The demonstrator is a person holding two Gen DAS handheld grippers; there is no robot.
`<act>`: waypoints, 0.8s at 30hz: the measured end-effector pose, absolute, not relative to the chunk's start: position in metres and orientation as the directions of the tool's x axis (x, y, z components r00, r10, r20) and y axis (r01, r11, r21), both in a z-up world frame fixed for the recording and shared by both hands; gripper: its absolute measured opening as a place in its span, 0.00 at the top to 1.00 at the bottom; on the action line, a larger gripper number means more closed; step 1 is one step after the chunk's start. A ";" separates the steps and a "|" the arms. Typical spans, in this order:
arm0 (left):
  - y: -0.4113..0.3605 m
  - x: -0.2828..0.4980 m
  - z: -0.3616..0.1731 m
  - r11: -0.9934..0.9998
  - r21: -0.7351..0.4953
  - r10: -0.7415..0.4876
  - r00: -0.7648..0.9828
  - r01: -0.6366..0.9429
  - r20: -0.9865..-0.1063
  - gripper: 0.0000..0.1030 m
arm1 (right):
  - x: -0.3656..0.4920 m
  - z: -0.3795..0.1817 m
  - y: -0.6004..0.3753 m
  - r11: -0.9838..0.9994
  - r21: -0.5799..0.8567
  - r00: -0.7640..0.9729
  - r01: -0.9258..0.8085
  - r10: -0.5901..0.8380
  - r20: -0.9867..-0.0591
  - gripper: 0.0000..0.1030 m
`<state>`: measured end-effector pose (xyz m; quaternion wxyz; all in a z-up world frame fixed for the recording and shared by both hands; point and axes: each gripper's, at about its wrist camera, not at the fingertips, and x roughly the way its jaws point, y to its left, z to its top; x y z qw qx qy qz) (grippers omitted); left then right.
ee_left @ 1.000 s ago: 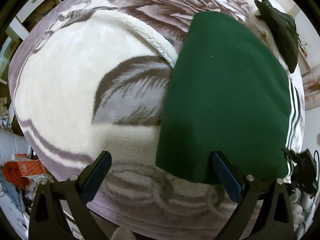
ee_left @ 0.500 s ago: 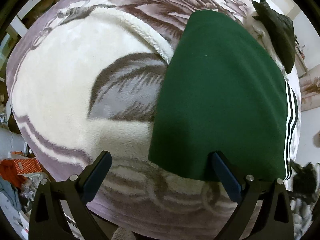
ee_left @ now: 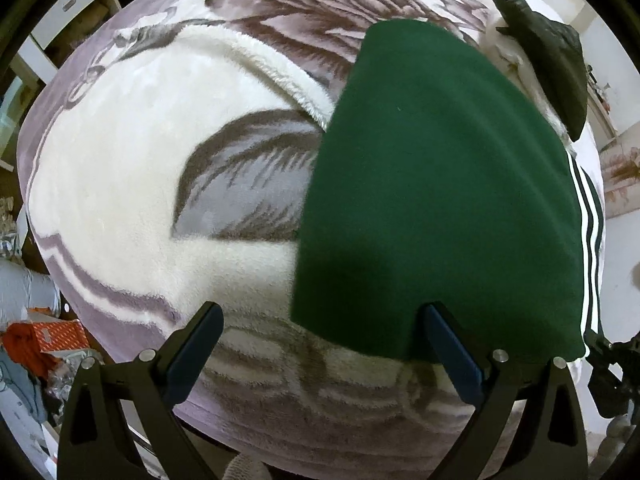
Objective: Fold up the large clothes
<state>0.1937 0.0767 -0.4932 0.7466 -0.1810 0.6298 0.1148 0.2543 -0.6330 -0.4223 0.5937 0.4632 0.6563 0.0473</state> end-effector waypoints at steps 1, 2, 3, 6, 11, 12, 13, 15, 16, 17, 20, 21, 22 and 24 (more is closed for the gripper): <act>0.078 0.195 -0.493 0.907 -0.126 -0.056 0.182 -0.402 -0.982 0.01 | 0.259 -0.429 -0.633 0.625 0.567 0.091 0.537 0.625 -0.775 0.95; 0.079 0.197 -0.494 0.905 -0.127 -0.056 0.182 -0.405 -0.982 0.01 | 0.259 -0.435 -0.636 0.661 0.541 0.056 0.521 0.605 -0.794 0.95; 0.079 0.198 -0.494 0.904 -0.126 -0.056 0.180 -0.408 -0.982 0.01 | 0.265 -0.450 -0.627 0.683 0.527 0.000 0.507 0.611 -0.792 0.94; 0.085 0.200 -0.489 0.900 -0.133 -0.055 0.195 -0.415 -0.979 0.01 | 0.283 -0.451 -0.616 0.723 0.531 -0.074 0.442 0.620 -0.781 0.88; 0.099 0.216 -0.487 0.900 -0.155 -0.064 0.227 -0.407 -0.972 0.01 | 0.314 -0.418 -0.624 0.731 0.573 0.016 0.370 0.612 -0.791 0.15; 0.103 0.221 -0.488 0.898 -0.163 -0.070 0.234 -0.408 -0.970 0.01 | 0.326 -0.420 -0.620 0.737 0.582 0.017 0.343 0.615 -0.788 0.15; 0.108 0.228 -0.489 0.894 -0.181 -0.083 0.246 -0.410 -0.966 0.01 | 0.341 -0.427 -0.615 0.748 0.586 0.016 0.311 0.612 -0.791 0.14; 0.112 0.240 -0.494 0.891 -0.218 -0.112 0.272 -0.399 -0.956 0.01 | 0.365 -0.446 -0.610 0.743 0.615 0.017 0.265 0.634 -0.773 0.13; 0.114 0.249 -0.499 0.895 -0.227 -0.121 0.280 -0.385 -0.952 0.01 | 0.380 -0.458 -0.607 0.734 0.635 0.005 0.239 0.654 -0.757 0.12; 0.114 0.256 -0.503 0.899 -0.237 -0.135 0.280 -0.369 -0.950 0.01 | 0.387 -0.472 -0.607 0.734 0.644 -0.015 0.214 0.662 -0.749 0.11; 0.118 0.277 -0.525 0.899 -0.293 -0.208 0.272 -0.326 -0.940 0.01 | 0.408 -0.515 -0.592 0.754 0.636 -0.103 0.164 0.654 -0.749 0.00; 0.120 0.284 -0.535 0.891 -0.331 -0.254 0.265 -0.311 -0.930 0.01 | 0.416 -0.523 -0.590 0.746 0.648 -0.122 0.157 0.665 -0.737 0.00; 0.120 0.287 -0.541 0.881 -0.363 -0.290 0.259 -0.304 -0.921 0.01 | 0.423 -0.528 -0.588 0.741 0.655 -0.131 0.145 0.671 -0.730 0.00; 0.123 0.295 -0.553 0.847 -0.440 -0.374 0.254 -0.298 -0.892 0.01 | 0.433 -0.537 -0.588 0.711 0.690 -0.171 0.140 0.703 -0.690 0.00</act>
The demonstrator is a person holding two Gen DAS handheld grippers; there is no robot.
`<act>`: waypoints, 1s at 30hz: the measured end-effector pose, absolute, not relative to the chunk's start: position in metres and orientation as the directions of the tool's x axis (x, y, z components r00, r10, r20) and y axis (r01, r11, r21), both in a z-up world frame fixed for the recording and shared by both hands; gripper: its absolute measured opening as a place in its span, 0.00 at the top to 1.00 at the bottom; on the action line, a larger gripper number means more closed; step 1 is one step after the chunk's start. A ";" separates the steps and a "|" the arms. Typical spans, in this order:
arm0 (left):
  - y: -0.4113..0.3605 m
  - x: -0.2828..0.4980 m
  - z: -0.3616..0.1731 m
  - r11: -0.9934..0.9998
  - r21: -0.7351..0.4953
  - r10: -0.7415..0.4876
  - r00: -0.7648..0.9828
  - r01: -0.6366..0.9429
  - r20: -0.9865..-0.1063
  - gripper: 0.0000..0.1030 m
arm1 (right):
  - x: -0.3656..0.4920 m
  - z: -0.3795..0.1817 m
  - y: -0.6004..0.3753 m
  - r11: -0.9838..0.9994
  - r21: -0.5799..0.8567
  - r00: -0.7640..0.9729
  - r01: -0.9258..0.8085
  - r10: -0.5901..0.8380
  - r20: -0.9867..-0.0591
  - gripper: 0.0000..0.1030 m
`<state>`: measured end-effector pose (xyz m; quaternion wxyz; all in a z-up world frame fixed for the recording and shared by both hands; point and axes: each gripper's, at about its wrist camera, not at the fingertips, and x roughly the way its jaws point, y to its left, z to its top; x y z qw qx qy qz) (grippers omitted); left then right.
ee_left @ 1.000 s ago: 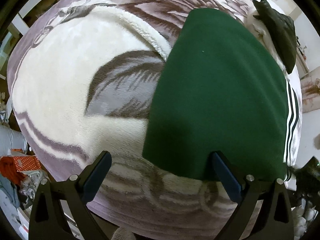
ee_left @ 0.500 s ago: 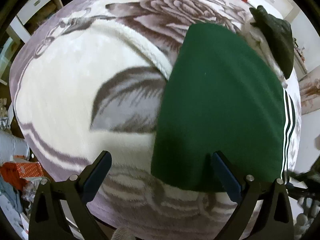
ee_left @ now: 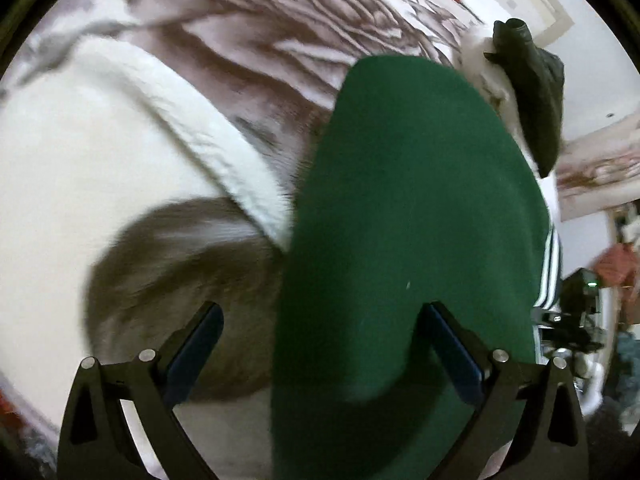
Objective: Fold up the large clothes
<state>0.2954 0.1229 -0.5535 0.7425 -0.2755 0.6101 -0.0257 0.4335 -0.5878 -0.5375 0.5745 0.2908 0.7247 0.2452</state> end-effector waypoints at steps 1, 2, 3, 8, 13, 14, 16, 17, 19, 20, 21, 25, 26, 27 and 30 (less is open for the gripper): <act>0.124 0.299 -0.559 0.828 -0.479 -0.414 0.257 -0.291 -0.873 0.01 | 0.439 -0.543 -0.586 0.694 0.705 -0.188 0.149 0.720 -0.669 0.00; 0.125 0.302 -0.563 0.812 -0.509 -0.446 0.261 -0.286 -0.856 0.00 | 0.444 -0.547 -0.583 0.680 0.717 -0.197 0.155 0.733 -0.651 0.00; 0.126 0.304 -0.567 0.794 -0.539 -0.476 0.266 -0.280 -0.839 0.00 | 0.450 -0.553 -0.578 0.638 0.751 -0.215 0.171 0.768 -0.603 0.00; 0.132 0.312 -0.580 0.734 -0.629 -0.565 0.282 -0.258 -0.775 0.01 | 0.465 -0.573 -0.533 0.527 0.827 -0.280 0.197 0.838 -0.467 0.00; 0.130 0.321 -0.567 0.716 -0.673 -0.600 0.330 -0.183 -0.728 0.24 | 0.478 -0.573 -0.519 0.481 0.837 -0.196 0.259 0.875 -0.442 0.42; 0.130 0.321 -0.563 0.716 -0.676 -0.603 0.335 -0.171 -0.724 0.29 | 0.478 -0.571 -0.519 0.477 0.835 -0.173 0.275 0.879 -0.445 0.45; 0.133 0.322 -0.556 0.700 -0.694 -0.617 0.347 -0.169 -0.706 0.36 | 0.478 -0.563 -0.516 0.483 0.834 -0.152 0.264 0.875 -0.459 0.51; 0.134 0.322 -0.551 0.692 -0.702 -0.623 0.352 -0.170 -0.699 0.40 | 0.479 -0.560 -0.515 0.481 0.835 -0.146 0.267 0.876 -0.459 0.52; 0.134 0.324 -0.541 0.680 -0.714 -0.631 0.363 -0.165 -0.685 0.45 | 0.480 -0.550 -0.514 0.465 0.842 -0.119 0.275 0.885 -0.450 0.55; 0.133 0.327 -0.538 0.684 -0.712 -0.629 0.365 -0.161 -0.686 0.46 | 0.480 -0.546 -0.513 0.457 0.845 -0.110 0.277 0.889 -0.445 0.55; 0.132 0.329 -0.532 0.688 -0.710 -0.629 0.366 -0.149 -0.686 0.46 | 0.483 -0.536 -0.512 0.448 0.853 -0.097 0.268 0.893 -0.439 0.57; 0.134 0.343 -0.509 0.683 -0.719 -0.641 0.365 -0.128 -0.675 0.46 | 0.496 -0.499 -0.508 0.424 0.873 -0.043 0.240 0.903 -0.427 0.58; 0.133 0.348 -0.504 0.683 -0.720 -0.644 0.365 -0.123 -0.673 0.46 | 0.501 -0.487 -0.509 0.425 0.876 -0.033 0.227 0.903 -0.429 0.58; 0.132 0.353 -0.495 0.675 -0.730 -0.654 0.370 -0.108 -0.660 0.46 | 0.506 -0.476 -0.509 0.423 0.879 -0.017 0.221 0.903 -0.430 0.58; 0.122 0.379 -0.462 0.681 -0.731 -0.664 0.385 -0.044 -0.642 0.46 | 0.528 -0.442 -0.515 0.414 0.888 0.025 0.198 0.904 -0.427 0.58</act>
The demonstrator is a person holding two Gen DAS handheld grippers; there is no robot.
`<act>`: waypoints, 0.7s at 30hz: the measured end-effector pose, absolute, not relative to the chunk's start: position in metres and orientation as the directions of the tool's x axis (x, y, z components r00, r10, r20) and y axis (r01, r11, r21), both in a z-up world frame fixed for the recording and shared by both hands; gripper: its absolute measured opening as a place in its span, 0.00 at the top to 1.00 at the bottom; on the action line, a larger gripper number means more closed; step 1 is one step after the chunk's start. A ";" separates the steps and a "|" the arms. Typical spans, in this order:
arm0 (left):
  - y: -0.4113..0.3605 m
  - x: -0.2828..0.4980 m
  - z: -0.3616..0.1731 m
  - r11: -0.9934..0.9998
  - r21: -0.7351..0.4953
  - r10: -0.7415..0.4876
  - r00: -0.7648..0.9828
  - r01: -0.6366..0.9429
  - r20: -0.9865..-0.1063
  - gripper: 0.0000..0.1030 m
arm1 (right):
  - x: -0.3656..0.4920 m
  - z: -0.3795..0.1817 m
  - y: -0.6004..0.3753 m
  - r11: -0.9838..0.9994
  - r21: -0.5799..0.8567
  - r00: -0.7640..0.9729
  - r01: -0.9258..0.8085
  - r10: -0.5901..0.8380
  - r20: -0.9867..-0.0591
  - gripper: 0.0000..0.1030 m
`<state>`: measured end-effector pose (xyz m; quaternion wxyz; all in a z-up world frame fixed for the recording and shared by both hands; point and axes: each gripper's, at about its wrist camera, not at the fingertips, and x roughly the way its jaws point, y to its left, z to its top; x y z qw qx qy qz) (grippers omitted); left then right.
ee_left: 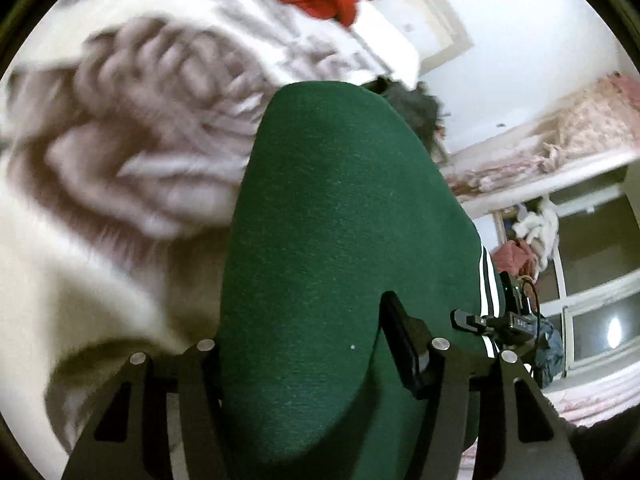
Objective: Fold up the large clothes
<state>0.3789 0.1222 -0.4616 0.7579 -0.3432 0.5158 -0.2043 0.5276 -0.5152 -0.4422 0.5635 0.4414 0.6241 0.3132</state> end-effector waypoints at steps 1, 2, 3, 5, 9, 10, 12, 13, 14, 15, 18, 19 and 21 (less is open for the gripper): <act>0.118 0.392 -0.450 0.673 -0.739 -0.673 0.391 -0.027 -0.628 0.46 | 0.539 -0.429 -0.519 0.406 0.894 0.044 0.190 0.906 -0.421 0.58; 0.115 0.403 -0.442 0.665 -0.747 -0.683 0.394 -0.015 -0.615 0.46 | 0.549 -0.416 -0.524 0.402 0.898 0.065 0.181 0.906 -0.419 0.58; 0.110 0.417 -0.433 0.659 -0.752 -0.692 0.395 0.003 -0.605 0.46 | 0.558 -0.405 -0.527 0.404 0.898 0.082 0.172 0.903 -0.422 0.58; 0.101 0.449 -0.412 0.657 -0.753 -0.703 0.398 0.045 -0.589 0.46 | 0.583 -0.382 -0.535 0.416 0.897 0.116 0.150 0.894 -0.434 0.58; 0.079 0.521 -0.374 0.645 -0.756 -0.726 0.401 0.113 -0.559 0.46 | 0.655 -0.332 -0.555 0.439 0.893 0.190 0.102 0.872 -0.451 0.58; 0.072 0.543 -0.366 0.642 -0.756 -0.731 0.401 0.130 -0.552 0.46 | 0.675 -0.324 -0.561 0.440 0.893 0.205 0.096 0.869 -0.450 0.58; 0.062 0.583 -0.357 0.636 -0.757 -0.739 0.401 0.152 -0.540 0.46 | 0.716 -0.316 -0.570 0.447 0.891 0.226 0.082 0.862 -0.454 0.58; 0.054 0.609 -0.357 0.639 -0.751 -0.740 0.400 0.165 -0.541 0.46 | 0.742 -0.315 -0.576 0.452 0.888 0.238 0.078 0.857 -0.457 0.58; 0.049 0.627 -0.359 0.641 -0.749 -0.739 0.401 0.168 -0.542 0.46 | 0.765 -0.318 -0.580 0.456 0.887 0.242 0.075 0.854 -0.460 0.58; 0.042 0.656 -0.366 0.640 -0.750 -0.741 0.395 0.168 -0.543 0.46 | 0.785 -0.323 -0.584 0.458 0.885 0.248 0.080 0.851 -0.463 0.58; 0.028 0.708 -0.401 0.645 -0.750 -0.739 0.368 0.147 -0.564 0.46 | 0.853 -0.360 -0.596 0.465 0.879 0.234 0.108 0.847 -0.477 0.58; 0.025 0.720 -0.415 0.649 -0.749 -0.737 0.358 0.134 -0.574 0.46 | 0.873 -0.378 -0.599 0.467 0.875 0.223 0.130 0.846 -0.485 0.58; 0.018 0.745 -0.459 0.661 -0.745 -0.728 0.325 0.096 -0.604 0.46 | 0.907 -0.419 -0.601 0.483 0.859 0.193 0.170 0.839 -0.509 0.58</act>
